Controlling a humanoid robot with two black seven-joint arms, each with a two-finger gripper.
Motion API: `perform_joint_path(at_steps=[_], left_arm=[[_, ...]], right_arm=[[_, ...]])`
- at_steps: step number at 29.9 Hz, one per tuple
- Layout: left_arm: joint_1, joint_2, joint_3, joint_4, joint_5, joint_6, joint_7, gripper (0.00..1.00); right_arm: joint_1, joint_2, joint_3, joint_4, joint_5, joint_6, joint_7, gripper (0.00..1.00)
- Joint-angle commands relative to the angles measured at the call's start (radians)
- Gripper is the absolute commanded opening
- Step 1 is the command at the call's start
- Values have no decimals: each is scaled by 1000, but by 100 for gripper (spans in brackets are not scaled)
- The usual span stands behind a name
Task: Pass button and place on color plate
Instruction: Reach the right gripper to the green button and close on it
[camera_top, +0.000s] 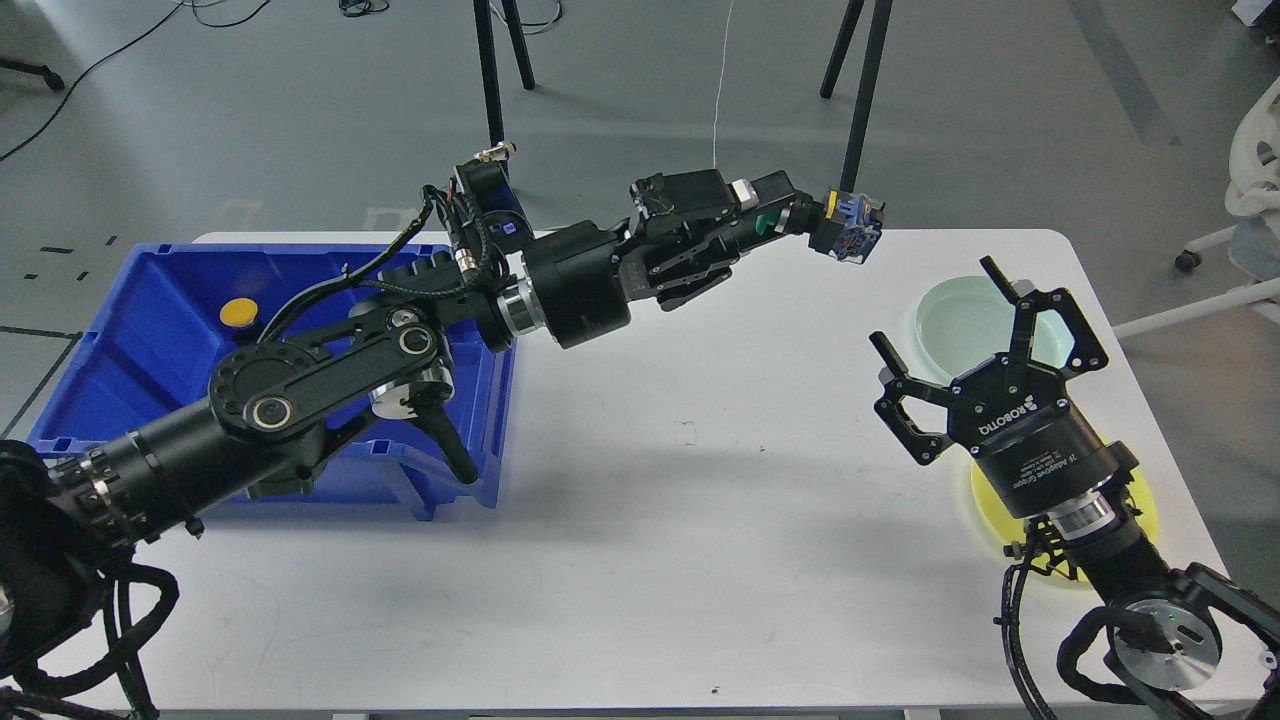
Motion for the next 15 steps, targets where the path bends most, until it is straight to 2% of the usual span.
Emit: perform_joint_path(at_steps=[1,8,15], left_arm=[[2,1,-2,0,0,-1,0,25],[1,-1,1,0,0,-1,0,25],[1,-1,-1,0,0,-1,0,25]], right_arm=[[18,55,-49,6,48,0,0,99],[30,51,-63,65,106,0,0,99],[56,34,35,51,-29,0,0,99]])
